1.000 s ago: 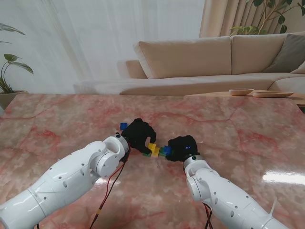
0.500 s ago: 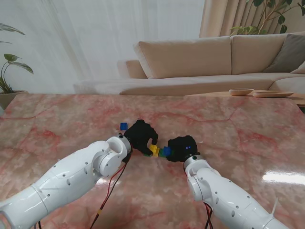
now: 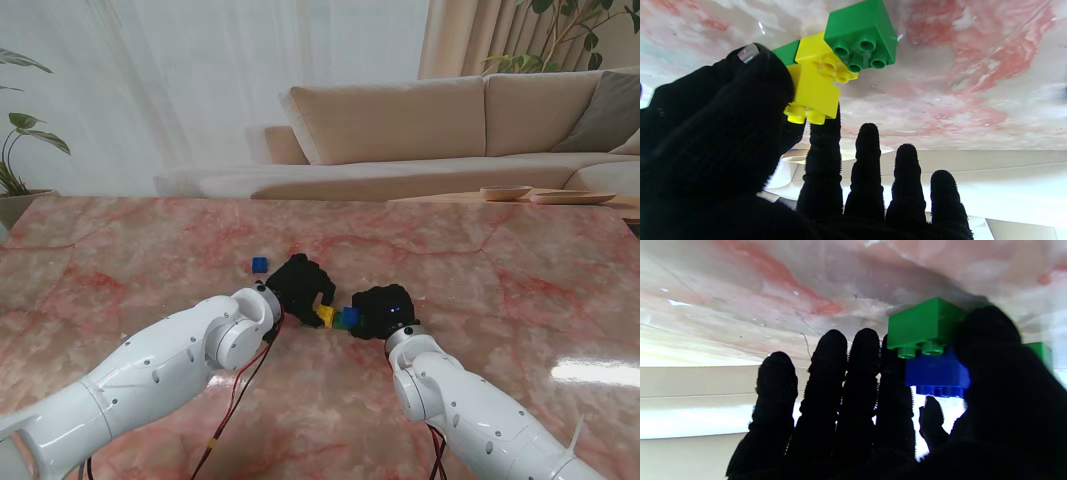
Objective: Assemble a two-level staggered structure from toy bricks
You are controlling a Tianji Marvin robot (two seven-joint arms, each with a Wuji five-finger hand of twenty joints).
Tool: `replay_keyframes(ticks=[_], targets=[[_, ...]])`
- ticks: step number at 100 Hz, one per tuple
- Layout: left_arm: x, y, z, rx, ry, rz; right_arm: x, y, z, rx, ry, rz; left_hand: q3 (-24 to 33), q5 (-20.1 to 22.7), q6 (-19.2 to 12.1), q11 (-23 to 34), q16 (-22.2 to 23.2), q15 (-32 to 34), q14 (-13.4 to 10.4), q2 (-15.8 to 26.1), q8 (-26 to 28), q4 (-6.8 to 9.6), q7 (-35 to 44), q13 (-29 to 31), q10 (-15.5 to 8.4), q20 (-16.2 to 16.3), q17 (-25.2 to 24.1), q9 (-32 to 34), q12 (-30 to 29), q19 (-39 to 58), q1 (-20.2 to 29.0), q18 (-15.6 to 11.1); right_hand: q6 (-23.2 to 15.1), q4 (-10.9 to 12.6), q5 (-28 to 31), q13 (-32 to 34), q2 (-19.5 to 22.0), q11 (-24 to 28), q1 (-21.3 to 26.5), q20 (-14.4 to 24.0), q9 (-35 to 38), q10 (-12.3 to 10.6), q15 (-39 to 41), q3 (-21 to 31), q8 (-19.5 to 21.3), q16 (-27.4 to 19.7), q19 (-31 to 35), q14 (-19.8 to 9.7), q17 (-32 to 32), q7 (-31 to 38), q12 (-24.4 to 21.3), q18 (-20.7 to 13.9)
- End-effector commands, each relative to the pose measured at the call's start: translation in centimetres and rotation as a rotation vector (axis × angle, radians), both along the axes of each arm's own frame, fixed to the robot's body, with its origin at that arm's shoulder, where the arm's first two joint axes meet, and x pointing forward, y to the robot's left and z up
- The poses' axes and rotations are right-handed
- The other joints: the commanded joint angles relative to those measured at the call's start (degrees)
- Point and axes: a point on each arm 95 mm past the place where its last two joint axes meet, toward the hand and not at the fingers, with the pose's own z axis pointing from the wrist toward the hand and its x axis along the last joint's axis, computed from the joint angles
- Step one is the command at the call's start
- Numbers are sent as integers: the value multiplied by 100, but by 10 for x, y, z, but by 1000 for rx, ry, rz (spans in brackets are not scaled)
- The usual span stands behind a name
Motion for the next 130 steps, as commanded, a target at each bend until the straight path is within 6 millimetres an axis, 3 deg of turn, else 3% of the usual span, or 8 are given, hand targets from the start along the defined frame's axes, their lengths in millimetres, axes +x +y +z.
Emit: replay_keyframes(ticks=[1,130], targets=[[0,-3,0,-3,-2,2,-4,-1,-7,-3,29,-8,92,303,-341,-101,106,-141,135,502,342,166,326,-177,20,110,-132,-140,64,-222,166,-32,-475,-107,118,68,119,-15,245,-69,116,-100,48,284,26,73,191,-62,-54,401,75,11],[12,-20,-11,5,5,5,-2,3,-7,24,40,4,30,25,-392,-49,135,-104,114,548,483,197,359,-277,18,424,-140,-294,78,-518,200,-75,-498,-97,171,88,115,-22,265,-35,159,-103,44,258,25,91,169,-53,-71,416,80,33]])
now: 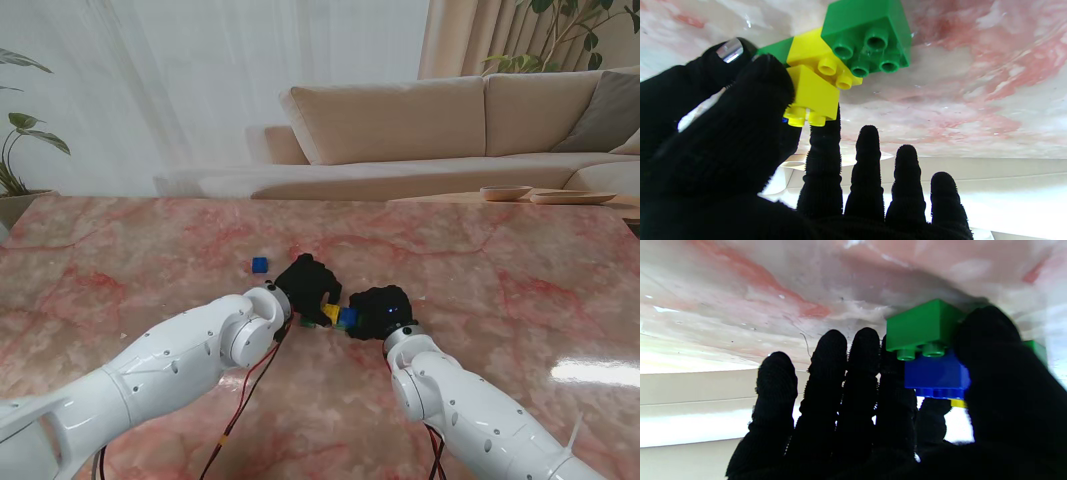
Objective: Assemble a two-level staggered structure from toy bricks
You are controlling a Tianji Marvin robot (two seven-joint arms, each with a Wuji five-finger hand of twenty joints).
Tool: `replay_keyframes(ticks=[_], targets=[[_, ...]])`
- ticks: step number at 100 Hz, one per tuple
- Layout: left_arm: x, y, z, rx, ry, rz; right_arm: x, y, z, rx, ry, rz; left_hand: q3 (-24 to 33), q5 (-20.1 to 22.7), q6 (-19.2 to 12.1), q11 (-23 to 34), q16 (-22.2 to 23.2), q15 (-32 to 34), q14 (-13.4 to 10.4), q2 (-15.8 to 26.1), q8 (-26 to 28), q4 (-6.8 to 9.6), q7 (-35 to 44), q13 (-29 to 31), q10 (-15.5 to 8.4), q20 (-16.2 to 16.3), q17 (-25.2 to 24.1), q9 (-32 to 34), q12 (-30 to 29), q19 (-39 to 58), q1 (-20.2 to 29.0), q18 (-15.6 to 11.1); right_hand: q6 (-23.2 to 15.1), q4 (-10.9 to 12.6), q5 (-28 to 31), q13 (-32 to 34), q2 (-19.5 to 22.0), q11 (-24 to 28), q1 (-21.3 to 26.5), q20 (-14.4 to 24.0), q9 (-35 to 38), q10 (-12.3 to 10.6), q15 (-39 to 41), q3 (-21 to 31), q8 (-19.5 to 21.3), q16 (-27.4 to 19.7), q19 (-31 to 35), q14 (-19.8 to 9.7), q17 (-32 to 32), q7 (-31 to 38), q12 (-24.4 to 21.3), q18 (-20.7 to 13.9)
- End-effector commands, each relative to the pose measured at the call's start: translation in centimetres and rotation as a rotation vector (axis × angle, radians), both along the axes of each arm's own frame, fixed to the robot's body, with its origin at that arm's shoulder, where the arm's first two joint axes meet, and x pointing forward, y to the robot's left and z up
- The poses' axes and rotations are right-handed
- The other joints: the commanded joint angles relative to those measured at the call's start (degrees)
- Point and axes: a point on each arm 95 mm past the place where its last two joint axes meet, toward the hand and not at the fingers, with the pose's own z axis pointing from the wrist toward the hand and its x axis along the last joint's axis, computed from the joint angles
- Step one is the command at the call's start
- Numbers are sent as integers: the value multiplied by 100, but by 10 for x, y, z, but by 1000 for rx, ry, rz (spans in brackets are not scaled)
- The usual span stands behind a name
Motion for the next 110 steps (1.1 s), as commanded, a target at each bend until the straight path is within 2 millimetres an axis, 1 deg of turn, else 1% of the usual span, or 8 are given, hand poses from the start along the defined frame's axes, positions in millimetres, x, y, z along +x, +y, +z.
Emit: replay_keyframes(ticks=[1,38,51,55,60,69,95,110], targets=[[1,-5,1,-5,-3,-7,-3,0,-6,-1,25,-4,97,116,-403,-50,79,-105,113,428,225,190,418,-224,10,109,-131,-146,68,-205,209,-77,-499,-97,171,88,113,-23,271,-34,100,-103,44,259,25,90,169,-51,-68,367,80,33],[2,-4,-2,10,5,-13,-2,-1,-6,1,29,-3,32,45,-346,-55,76,-106,131,211,210,143,372,-242,22,178,-147,-179,56,-278,174,-63,-507,-103,185,100,110,-23,268,-29,119,-99,49,257,16,98,163,-44,-71,380,82,38],[3,-3,-2,17,3,-16,-3,-1,-6,1,29,-3,495,-118,-123,-79,72,-117,143,122,409,106,-1,-268,30,294,-140,-236,39,-418,-160,-65,-501,-102,187,99,109,-22,264,-28,124,-96,49,255,14,99,163,-42,-70,383,84,38],[3,-3,-2,20,2,-18,-3,-1,-6,1,29,-3,717,-254,-25,-86,72,-119,146,144,507,205,-179,-283,30,333,-136,-270,35,-468,-316,-71,-501,-100,190,99,108,-24,268,-27,121,-94,50,256,15,100,163,-41,-70,385,84,38],[3,-2,-2,23,3,-20,-3,-1,-6,1,29,-3,960,-519,115,-101,25,-195,106,240,605,488,-439,-391,23,359,-147,-342,28,-554,-521,-85,-504,-100,189,99,107,-22,268,-27,125,-88,49,256,14,100,160,-45,-80,385,85,46],[3,-2,-2,22,7,-24,-2,-1,-6,2,30,-3,962,-906,194,-129,17,-227,102,87,560,530,-699,-435,-5,377,-174,-449,18,-594,-599,-96,-504,-99,188,101,114,-22,257,-25,125,-90,51,252,11,102,160,-45,-77,383,85,49],[2,1,3,-9,15,-54,-2,-1,-6,2,32,-2,737,-1568,536,-339,-16,-410,56,-249,-63,408,-1793,-639,-72,312,-132,-921,-161,-966,-1052,-135,-492,-90,194,100,107,-25,264,-17,126,-89,50,245,12,104,155,-45,-84,378,87,56],[1,5,11,-72,11,-32,-2,0,-6,1,33,0,307,-1562,693,-348,-13,-459,41,219,-421,465,-2282,-576,-88,198,-110,-890,-224,-1015,-1230,-125,-492,-91,193,99,112,-24,261,-14,127,-88,51,242,14,106,154,-40,-84,379,89,56]])
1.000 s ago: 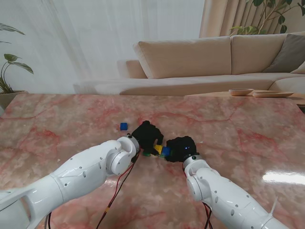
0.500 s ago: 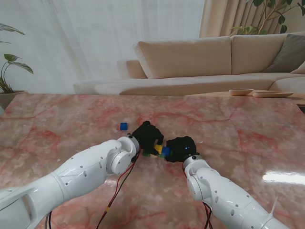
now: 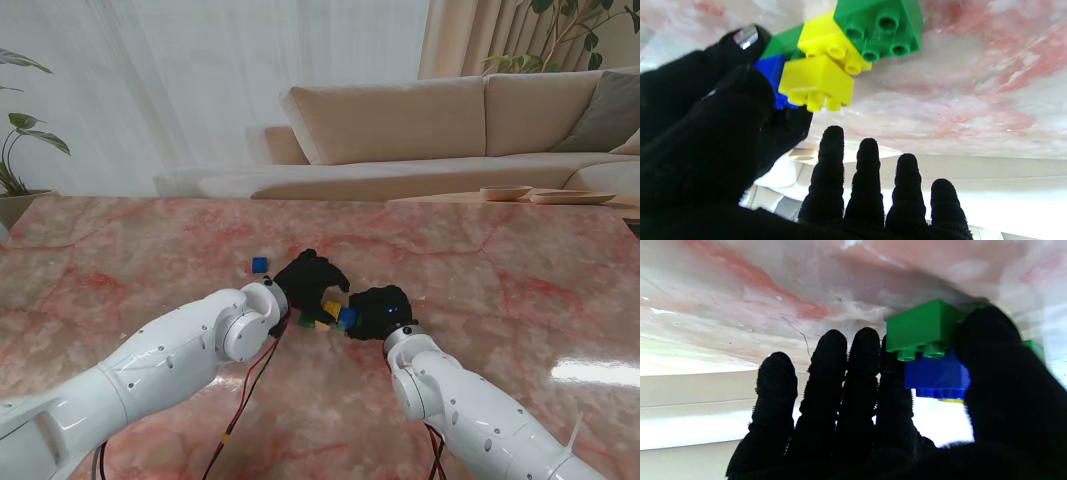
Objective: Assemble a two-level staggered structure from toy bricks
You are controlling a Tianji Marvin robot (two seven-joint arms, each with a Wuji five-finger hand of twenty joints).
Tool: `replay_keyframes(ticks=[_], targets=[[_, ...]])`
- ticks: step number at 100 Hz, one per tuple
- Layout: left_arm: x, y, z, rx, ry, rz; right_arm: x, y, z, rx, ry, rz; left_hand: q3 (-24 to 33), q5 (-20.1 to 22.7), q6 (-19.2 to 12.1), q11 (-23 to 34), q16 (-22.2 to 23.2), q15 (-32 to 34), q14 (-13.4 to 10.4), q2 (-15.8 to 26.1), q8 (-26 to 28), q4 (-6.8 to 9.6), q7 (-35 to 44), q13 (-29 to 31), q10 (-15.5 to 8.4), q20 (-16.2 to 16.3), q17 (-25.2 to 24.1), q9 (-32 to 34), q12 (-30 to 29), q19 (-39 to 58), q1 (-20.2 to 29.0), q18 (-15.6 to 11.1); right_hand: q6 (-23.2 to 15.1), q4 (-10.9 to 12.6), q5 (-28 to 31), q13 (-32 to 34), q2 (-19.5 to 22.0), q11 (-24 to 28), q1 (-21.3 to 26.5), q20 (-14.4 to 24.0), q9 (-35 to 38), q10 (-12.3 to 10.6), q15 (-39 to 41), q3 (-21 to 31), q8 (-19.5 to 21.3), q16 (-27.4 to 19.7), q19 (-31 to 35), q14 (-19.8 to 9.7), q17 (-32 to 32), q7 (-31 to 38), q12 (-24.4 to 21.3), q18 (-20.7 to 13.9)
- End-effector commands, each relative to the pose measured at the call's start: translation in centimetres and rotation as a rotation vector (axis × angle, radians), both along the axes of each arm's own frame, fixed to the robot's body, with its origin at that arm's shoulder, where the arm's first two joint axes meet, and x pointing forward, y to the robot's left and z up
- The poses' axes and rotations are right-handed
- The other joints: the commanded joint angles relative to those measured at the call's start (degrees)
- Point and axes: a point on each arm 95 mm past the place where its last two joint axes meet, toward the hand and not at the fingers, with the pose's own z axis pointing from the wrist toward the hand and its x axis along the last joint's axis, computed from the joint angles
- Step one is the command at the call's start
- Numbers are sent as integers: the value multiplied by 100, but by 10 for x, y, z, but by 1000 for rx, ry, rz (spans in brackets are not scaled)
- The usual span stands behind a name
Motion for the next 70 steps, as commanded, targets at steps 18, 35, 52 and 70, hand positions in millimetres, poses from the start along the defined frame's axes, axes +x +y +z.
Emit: replay_keyframes(ticks=[18,35,52,70], targets=[[-2,9,13,-77,-12,43,-3,0,-6,-4,27,-5,3,754,45,113,190,139,146,739,-94,422,14,788,-189,393,-59,923,20,208,-35,48,-510,-92,199,109,103,-20,283,-7,134,-93,58,256,21,104,158,-39,-26,389,92,53],[0,13,15,-68,-24,64,-3,0,-6,-3,26,-4,680,1460,-413,249,596,607,217,700,73,216,639,1830,-293,331,22,1973,146,1544,477,192,-515,-101,197,116,102,-17,288,-2,145,-89,60,278,13,105,159,-37,-21,400,94,52],[1,13,11,-41,-30,66,-2,0,-6,-1,24,-5,635,1627,-663,311,893,958,242,477,-78,-73,1119,2327,-328,327,35,2365,148,3232,1087,251,-518,-110,200,120,105,-18,285,1,147,-87,62,295,7,106,158,-36,-21,414,94,52],[1,11,7,-40,-18,60,-2,-1,-6,-1,25,-9,175,1720,-731,341,938,997,246,492,-121,-234,1203,2392,-345,167,15,2467,154,3401,1008,264,-514,-117,200,112,108,-18,279,3,151,-87,57,318,-2,105,156,-36,-24,427,95,54]])
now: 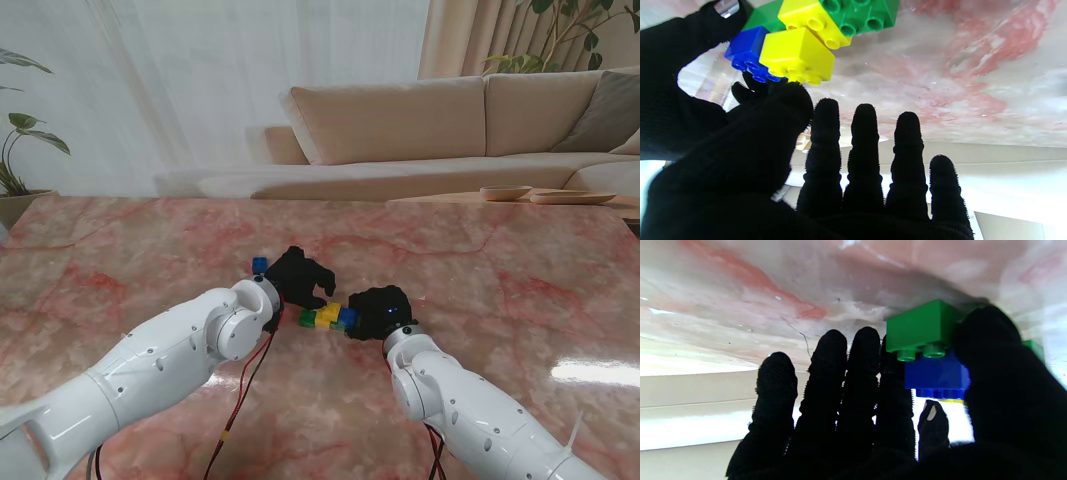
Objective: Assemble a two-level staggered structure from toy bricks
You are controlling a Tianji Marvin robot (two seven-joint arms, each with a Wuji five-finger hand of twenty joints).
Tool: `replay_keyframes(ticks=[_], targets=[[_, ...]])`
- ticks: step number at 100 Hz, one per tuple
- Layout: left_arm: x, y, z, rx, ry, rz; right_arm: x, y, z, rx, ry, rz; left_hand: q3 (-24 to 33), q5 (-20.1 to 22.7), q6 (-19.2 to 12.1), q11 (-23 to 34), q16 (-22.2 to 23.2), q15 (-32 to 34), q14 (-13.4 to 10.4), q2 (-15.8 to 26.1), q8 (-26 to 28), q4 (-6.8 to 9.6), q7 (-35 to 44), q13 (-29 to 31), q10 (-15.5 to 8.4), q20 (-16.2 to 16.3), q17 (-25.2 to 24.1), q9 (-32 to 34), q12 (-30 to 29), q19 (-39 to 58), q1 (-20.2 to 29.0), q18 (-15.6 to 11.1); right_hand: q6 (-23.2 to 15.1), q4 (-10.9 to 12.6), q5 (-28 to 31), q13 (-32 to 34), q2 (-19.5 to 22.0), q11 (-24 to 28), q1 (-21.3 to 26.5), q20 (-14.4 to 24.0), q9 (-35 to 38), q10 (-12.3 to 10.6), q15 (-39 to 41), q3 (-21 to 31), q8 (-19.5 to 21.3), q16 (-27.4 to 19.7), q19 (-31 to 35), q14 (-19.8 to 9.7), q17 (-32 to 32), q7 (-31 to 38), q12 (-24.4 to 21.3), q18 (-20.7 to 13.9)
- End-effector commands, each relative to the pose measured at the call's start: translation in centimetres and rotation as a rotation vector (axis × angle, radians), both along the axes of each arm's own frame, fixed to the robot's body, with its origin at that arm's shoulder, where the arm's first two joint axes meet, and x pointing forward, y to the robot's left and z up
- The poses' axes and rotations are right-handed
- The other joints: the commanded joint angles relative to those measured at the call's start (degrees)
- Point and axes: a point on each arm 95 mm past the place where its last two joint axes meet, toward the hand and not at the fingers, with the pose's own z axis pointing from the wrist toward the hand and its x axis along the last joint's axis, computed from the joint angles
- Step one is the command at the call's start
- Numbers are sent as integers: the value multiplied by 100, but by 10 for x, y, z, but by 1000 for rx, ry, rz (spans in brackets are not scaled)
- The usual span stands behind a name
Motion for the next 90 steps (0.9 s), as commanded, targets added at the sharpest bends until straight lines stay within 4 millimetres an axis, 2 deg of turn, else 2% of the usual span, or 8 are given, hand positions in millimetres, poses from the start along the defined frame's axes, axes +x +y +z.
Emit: replay_keyframes(ticks=[1,15,53,65,73,81,84,90], targets=[[-1,-2,-2,-5,6,-2,-3,-1,-6,-2,25,-9,-215,138,-200,133,85,152,109,-100,-61,-145,98,174,-135,-57,-78,228,64,191,139,146,-513,-117,199,112,106,-18,282,3,89,-86,57,320,-3,104,156,-36,-23,426,94,53],[-1,-5,-4,-9,15,-12,-3,-1,-6,-2,26,-10,-452,226,-302,140,108,165,106,-84,-149,-122,180,194,-164,-145,-90,294,78,212,217,152,-519,-124,196,114,108,-19,277,5,91,-82,56,347,-12,104,155,-33,-23,441,95,54],[-3,-6,-6,4,24,-38,-2,-1,-6,-2,30,-7,-478,507,-477,164,93,123,80,-136,-207,-106,371,201,-223,-266,-93,402,115,87,308,150,-526,-146,196,123,94,-20,275,10,103,-86,57,381,-36,105,150,-32,-29,465,97,62],[-3,-4,-7,11,24,-35,-2,0,-6,-2,31,-6,-480,279,-355,100,76,53,84,-136,-251,-106,332,53,-167,-331,-102,159,124,-16,267,137,-531,-150,199,119,93,-20,268,11,107,-84,55,380,-40,104,150,-28,-30,471,97,62],[-4,-4,-7,4,23,-32,-3,0,-6,-2,31,-5,-238,64,-202,28,18,-91,73,-95,-193,-108,69,-257,-92,-478,-106,-203,118,-367,17,118,-531,-149,198,120,93,-22,270,12,105,-85,56,383,-43,105,149,-28,-32,471,97,63],[-4,-4,-6,-10,13,-31,-3,0,-6,-3,33,-5,0,-106,-115,22,-26,-166,59,-54,-68,-47,-146,-502,-54,-489,-93,-539,116,-590,-192,107,-524,-150,202,119,92,-21,266,14,110,-77,55,381,-46,104,150,-29,-32,475,97,64],[-4,-4,-5,-20,10,-30,-3,0,-6,-3,34,-5,84,-204,-61,2,-60,-216,50,5,-6,12,-263,-670,45,-482,-100,-748,99,-739,-299,84,-521,-150,204,120,89,-20,268,14,110,-77,55,382,-47,105,150,-28,-32,476,98,64],[-5,-5,-3,-40,4,-25,-3,0,-6,-3,34,-5,125,-251,-13,25,-62,-208,57,28,26,63,-313,-712,56,-457,-115,-807,101,-807,-352,74,-527,-150,205,122,91,-20,268,15,111,-86,55,383,-49,104,150,-31,-31,477,98,65]])
